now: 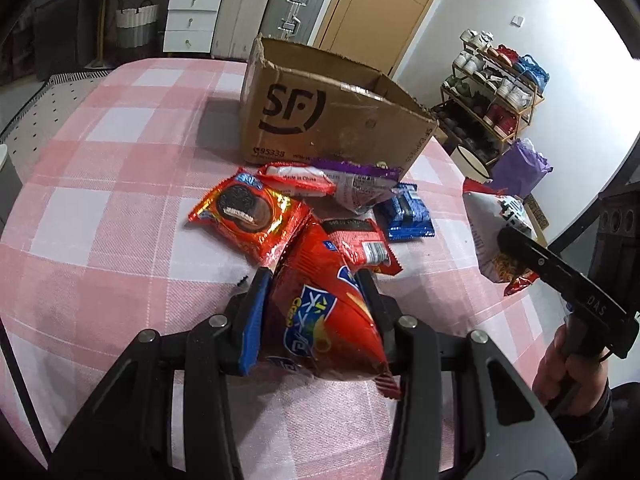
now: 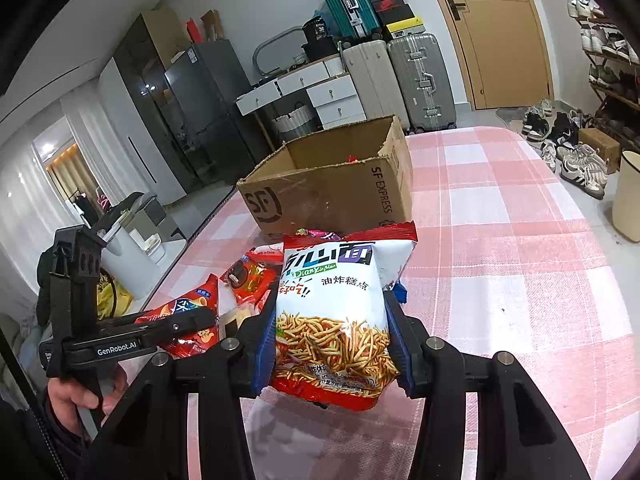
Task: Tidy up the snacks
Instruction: 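Lift both held bags and carry them over the cardboard box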
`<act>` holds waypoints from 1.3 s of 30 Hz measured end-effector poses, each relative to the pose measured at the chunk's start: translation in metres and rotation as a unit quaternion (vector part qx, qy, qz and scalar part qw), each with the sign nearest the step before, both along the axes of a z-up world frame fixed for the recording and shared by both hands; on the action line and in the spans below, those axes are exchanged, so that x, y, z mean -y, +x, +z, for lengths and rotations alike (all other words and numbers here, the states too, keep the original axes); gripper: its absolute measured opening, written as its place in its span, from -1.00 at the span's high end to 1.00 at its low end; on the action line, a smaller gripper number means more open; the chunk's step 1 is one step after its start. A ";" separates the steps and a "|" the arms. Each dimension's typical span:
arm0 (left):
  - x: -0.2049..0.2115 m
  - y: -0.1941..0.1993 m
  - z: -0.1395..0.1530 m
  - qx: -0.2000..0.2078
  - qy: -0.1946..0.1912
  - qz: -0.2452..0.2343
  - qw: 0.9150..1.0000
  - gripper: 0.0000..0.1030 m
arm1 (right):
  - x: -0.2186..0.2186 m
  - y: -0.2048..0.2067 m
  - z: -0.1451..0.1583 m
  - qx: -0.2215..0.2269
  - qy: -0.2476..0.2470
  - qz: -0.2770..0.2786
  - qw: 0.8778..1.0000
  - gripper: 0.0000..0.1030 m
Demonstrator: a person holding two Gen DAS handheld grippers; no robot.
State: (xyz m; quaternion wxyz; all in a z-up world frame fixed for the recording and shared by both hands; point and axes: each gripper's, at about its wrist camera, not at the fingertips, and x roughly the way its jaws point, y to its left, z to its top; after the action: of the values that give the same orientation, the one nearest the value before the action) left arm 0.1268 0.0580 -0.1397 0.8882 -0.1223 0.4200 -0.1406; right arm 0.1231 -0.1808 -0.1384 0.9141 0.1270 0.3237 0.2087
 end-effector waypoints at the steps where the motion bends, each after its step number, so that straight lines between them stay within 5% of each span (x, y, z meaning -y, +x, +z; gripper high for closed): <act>1: -0.001 0.000 0.003 0.002 0.002 0.000 1.000 0.25 | 0.001 0.000 0.002 0.002 0.000 -0.001 1.000 0.06; 19: -0.003 0.019 0.078 0.044 0.038 -0.031 0.998 0.24 | 0.004 0.009 0.064 0.053 -0.014 0.012 0.998 0.06; 39: 0.004 0.099 0.180 0.069 0.058 -0.049 0.995 0.24 | -0.027 0.076 0.159 0.091 -0.017 0.056 0.994 0.06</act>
State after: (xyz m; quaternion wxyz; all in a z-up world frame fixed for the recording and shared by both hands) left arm 0.2260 0.0542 0.0401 0.9127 -0.0397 0.3709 -0.1668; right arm 0.1992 -0.1538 0.0203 0.9284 0.0740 0.2497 0.2651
